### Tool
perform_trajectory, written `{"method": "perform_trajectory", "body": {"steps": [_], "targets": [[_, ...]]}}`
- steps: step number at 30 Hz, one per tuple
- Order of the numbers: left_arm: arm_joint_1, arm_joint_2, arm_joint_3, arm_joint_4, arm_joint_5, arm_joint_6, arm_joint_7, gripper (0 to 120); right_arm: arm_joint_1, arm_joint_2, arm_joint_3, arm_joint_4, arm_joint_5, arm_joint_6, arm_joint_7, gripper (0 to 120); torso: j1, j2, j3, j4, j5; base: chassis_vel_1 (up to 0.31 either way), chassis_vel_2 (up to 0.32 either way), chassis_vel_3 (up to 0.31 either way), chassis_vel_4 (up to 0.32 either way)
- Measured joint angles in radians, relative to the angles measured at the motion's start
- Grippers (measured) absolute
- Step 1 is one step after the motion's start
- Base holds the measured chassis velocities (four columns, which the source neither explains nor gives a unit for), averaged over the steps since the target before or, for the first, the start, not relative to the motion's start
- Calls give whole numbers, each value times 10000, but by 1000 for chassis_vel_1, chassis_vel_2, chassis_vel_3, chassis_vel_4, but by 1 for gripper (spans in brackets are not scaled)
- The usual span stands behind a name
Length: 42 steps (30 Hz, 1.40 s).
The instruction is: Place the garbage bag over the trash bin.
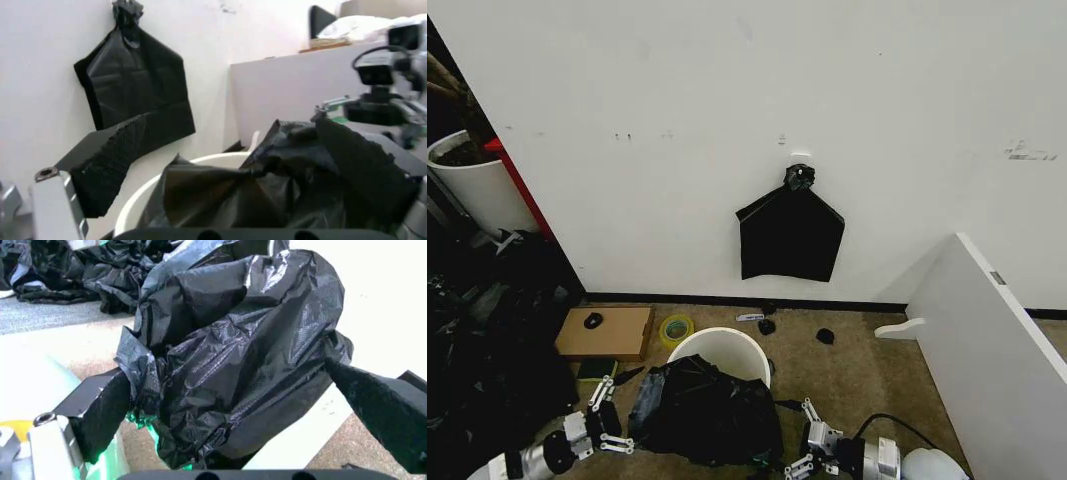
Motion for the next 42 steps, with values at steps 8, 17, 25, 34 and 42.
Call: {"method": "perform_trajectory", "body": {"steps": [8, 17, 25, 34, 42], "targets": [[211, -886, 1399, -1638, 2382, -146, -2393, 100, -15, -78, -17, 39, -92, 29, 14, 100, 0, 0, 0, 0, 2, 0, 0, 0, 0], [-817, -770, 1588, -1609, 4857, -18, -3736, 100, -106, 77, 86, 157, -877, 462, 203, 100, 0, 0, 0, 1, 1, 0, 0, 0, 0], [-1333, -877, 1782, -1141, 6234, -313, -4192, 100, 149, 40, 49, 167, -1017, 698, -167, 100, 0, 0, 1, 6, -1, 0, 0, 0, 0], [-2114, -1343, 2426, -105, 7067, -767, -5486, 100, 107, 101, 31, 167, -652, 892, -426, 100, 0, 0, 0, 0, -1, 0, 0, 0, 0], [-2345, -1836, 2829, 391, 7226, -974, -5681, 100, 118, 95, -8, 144, 421, 888, -910, 100, 0, 0, 0, 1, 0, 0, 0, 0, 0]]}}
